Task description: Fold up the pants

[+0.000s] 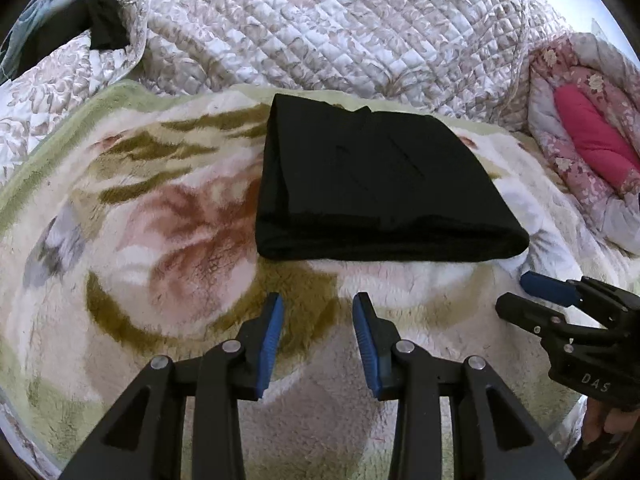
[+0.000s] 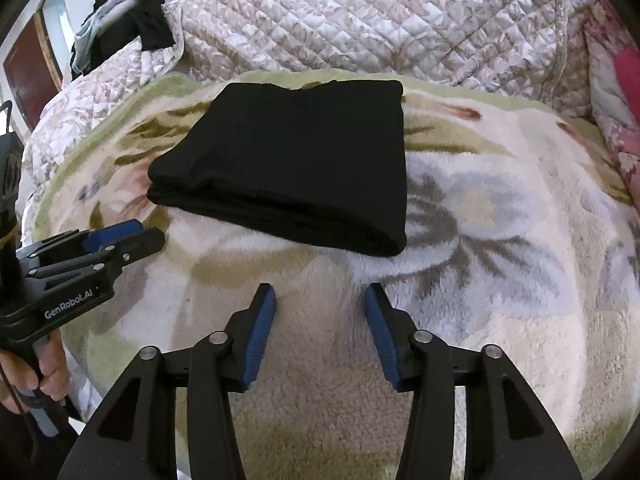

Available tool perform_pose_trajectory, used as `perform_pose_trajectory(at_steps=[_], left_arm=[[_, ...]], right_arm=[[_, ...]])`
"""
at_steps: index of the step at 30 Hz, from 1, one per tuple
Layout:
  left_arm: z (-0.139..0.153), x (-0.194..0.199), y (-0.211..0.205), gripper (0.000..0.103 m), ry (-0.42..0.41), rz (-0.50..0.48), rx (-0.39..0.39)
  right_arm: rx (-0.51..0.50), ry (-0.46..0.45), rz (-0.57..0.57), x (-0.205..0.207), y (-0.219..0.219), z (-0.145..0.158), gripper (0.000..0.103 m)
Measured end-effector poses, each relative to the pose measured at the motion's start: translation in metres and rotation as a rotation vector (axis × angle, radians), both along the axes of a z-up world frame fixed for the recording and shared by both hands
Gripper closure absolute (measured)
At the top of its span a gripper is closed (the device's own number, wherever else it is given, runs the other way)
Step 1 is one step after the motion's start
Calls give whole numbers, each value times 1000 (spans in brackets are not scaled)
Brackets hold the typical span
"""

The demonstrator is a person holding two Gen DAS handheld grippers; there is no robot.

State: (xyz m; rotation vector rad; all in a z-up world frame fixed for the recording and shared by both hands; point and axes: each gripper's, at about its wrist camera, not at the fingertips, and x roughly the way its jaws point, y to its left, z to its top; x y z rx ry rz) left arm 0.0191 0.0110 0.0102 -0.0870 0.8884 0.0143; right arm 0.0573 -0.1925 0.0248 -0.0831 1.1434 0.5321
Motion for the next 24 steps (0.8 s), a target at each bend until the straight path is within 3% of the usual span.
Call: perform_pose_trajectory(at_steps=[10, 24], left_arm=[[-5, 0, -9, 50, -3, -35, 48], [-8, 0, -10, 45, -6, -41, 63]], right_arm=[[-12, -20, 15, -2, 3, -3, 47], [-10, -32, 20, -3, 3, -3, 45]])
